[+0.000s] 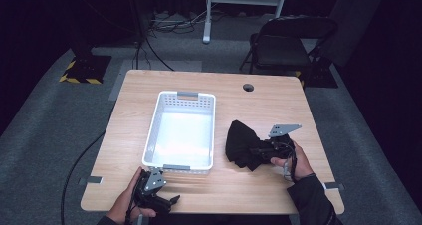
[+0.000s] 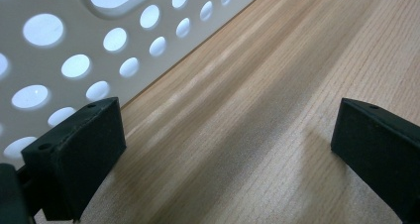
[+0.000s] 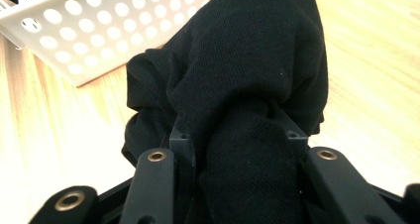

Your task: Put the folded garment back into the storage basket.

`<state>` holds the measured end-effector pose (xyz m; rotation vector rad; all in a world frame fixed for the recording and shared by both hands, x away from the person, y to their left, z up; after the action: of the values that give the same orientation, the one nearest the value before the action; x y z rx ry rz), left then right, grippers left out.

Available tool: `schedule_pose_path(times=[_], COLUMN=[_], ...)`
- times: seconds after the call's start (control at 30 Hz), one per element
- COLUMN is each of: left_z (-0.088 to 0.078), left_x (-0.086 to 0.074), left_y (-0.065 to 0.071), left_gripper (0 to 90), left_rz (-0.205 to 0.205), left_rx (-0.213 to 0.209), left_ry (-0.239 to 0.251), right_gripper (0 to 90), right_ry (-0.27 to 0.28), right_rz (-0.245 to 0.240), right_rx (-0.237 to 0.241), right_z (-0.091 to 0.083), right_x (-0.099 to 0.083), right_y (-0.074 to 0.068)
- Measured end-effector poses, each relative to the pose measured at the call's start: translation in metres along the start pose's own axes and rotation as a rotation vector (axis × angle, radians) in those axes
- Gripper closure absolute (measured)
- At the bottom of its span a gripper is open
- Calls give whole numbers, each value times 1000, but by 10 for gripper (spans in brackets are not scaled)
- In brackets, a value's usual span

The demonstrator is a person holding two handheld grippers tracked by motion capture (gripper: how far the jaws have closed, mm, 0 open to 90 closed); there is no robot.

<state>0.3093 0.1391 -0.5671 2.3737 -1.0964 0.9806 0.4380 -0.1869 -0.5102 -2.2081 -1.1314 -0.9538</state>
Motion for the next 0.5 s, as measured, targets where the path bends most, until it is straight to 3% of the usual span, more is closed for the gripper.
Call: schedule_pose_path(times=[0.5], left_z=[0], left_x=[0], left_y=[0], left_gripper=[3], left_rz=[1], left_rx=[0], left_ry=[0], right_gripper=[632], right_ry=[28], right_rz=[-30], right_rx=[-18], right_z=[-20], right_x=[26], right_y=[-8])
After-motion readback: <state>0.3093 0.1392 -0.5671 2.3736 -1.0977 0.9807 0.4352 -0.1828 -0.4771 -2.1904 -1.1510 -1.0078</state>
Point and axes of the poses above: each handheld gripper's, and its own axes: z roughly forward along the jaws, x roughly out of its top, y roughly to its right, the point moved 8 cm from there along z, roughly forward along the jaws, and after that the axes turned 1 degree about -x, right-handed, at the moved point
